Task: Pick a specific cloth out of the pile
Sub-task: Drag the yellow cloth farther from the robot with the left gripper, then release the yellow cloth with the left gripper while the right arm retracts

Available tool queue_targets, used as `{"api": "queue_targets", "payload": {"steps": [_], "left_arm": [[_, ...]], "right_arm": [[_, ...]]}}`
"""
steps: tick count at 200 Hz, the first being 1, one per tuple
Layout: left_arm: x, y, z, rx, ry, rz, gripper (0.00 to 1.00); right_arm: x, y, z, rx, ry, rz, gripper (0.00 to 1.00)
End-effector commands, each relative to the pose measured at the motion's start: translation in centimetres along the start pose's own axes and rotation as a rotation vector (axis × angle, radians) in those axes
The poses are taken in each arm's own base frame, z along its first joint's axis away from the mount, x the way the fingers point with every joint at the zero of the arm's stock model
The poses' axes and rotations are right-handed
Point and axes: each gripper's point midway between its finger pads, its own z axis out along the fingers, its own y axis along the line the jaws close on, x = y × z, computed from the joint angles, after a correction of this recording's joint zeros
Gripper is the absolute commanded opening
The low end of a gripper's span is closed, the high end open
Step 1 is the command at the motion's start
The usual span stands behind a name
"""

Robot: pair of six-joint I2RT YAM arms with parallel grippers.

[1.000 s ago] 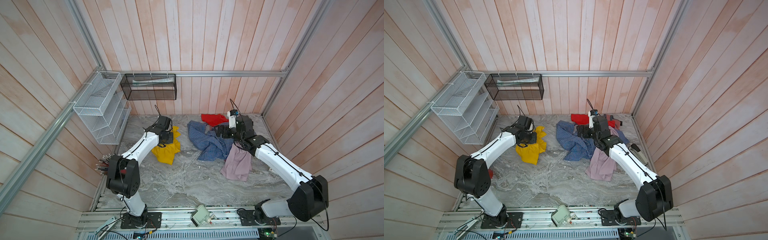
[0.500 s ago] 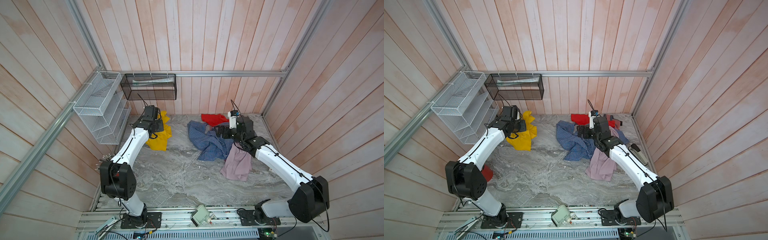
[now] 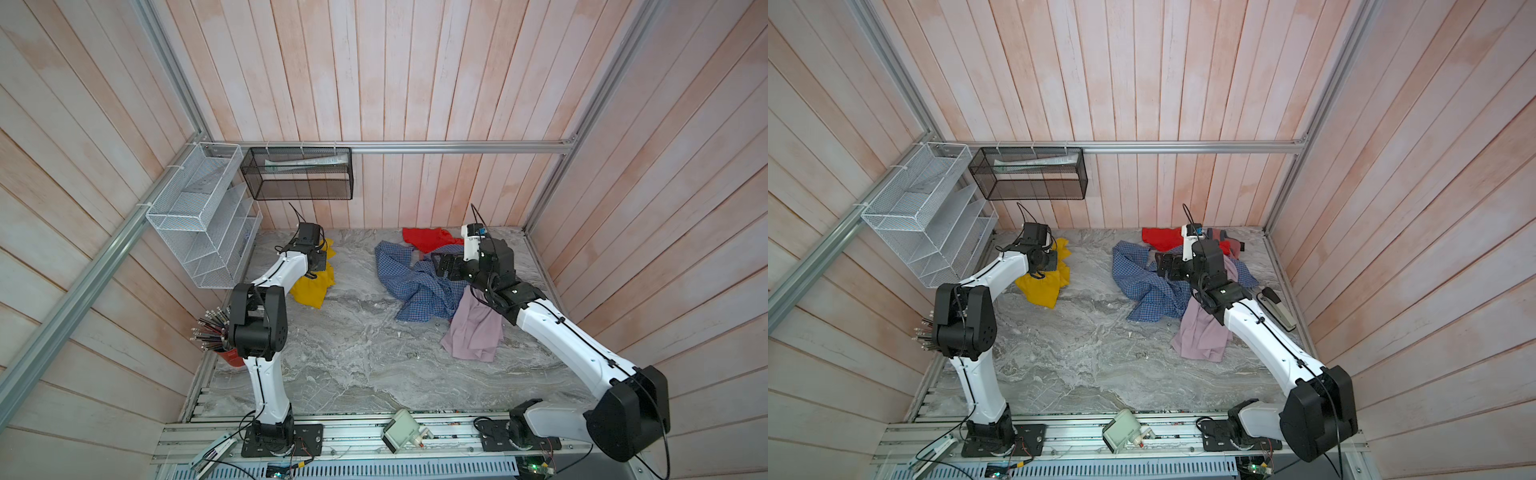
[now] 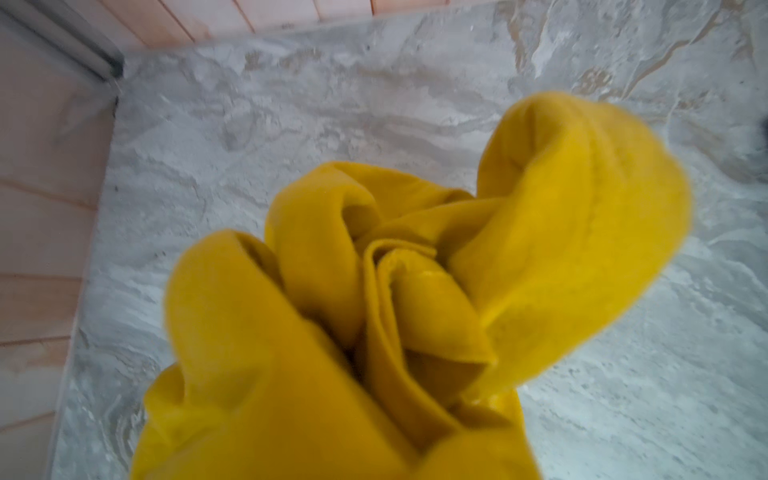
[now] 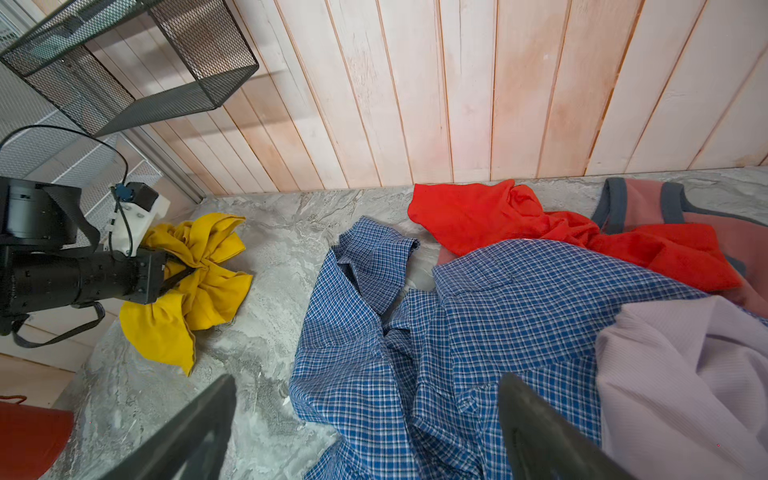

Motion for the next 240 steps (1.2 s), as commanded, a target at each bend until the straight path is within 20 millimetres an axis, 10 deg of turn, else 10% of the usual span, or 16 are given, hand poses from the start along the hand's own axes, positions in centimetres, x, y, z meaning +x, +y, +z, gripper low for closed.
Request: {"api": "queue_targets", "payload": {"steps": [1,54,119,181,240], "left_arm": [[-4.9,1.5,-0.4,-0.104,-0.159,0.136,0.00],[-7.0,0.8,0.7,-0.175,-0.295,0.309,0.00],[-1.0,-4.3,6.5,-0.051,-0.117,0.419,0.00],[2.4,-4.9,8.1,-0.025,-0.014,0.420,0.02],[0.8,-4.1,6.4,-0.047,-0.038,0.392,0.64]], "right_arm": [[-0.3,-0.1,-0.5,-0.004,-0.019,0.013,0.98],[-0.1,-0.2,-0.4,0.003,-0.012,0.031,0.98],[-0.1,-0.3,-0.1,0.012,0.002,0.034,0.98],[0.6,-0.7,0.0,0.027,0.022,0.024,0.98],[0.7,-1.3,-0.4,0.050,0.017,0.008,0.98]]}}
